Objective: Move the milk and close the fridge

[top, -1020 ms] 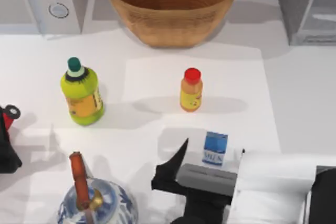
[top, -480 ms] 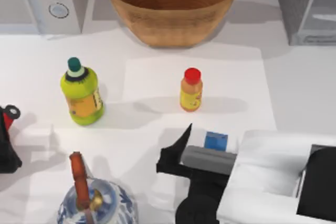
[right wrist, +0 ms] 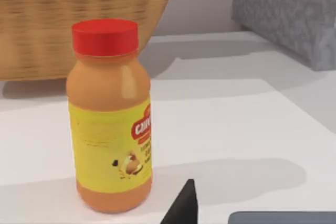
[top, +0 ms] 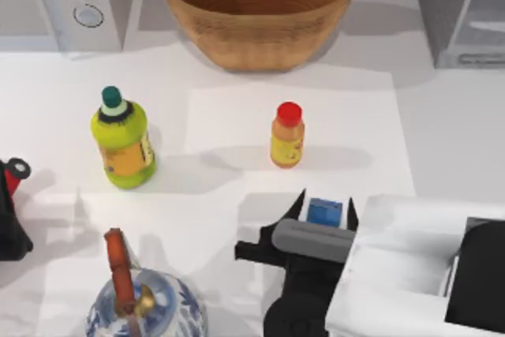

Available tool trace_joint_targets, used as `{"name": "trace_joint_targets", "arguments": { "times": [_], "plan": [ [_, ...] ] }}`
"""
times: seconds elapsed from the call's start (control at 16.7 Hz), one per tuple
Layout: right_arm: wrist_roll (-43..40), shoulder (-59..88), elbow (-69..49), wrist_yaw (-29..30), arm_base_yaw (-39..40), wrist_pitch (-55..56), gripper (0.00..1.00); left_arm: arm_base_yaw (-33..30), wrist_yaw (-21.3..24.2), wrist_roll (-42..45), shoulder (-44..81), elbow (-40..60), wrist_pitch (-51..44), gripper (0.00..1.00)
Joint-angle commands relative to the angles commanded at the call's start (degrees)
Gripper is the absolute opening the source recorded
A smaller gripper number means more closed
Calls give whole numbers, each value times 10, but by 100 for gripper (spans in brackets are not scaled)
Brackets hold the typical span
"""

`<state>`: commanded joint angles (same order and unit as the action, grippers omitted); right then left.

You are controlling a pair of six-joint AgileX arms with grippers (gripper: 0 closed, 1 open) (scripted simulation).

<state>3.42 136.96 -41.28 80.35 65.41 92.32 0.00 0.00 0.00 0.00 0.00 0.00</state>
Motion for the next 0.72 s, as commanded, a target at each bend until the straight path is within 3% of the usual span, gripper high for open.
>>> {"name": "trace_joint_targets", "arguments": {
  "times": [0.3, 0.72],
  "plan": [
    [0, 0, 0, 0, 0, 0, 2, 0, 0, 0, 0, 0, 0, 100],
    [0, 0, 0, 0, 0, 0, 0, 0, 0, 0, 0, 0, 0, 100]
  ]
}}
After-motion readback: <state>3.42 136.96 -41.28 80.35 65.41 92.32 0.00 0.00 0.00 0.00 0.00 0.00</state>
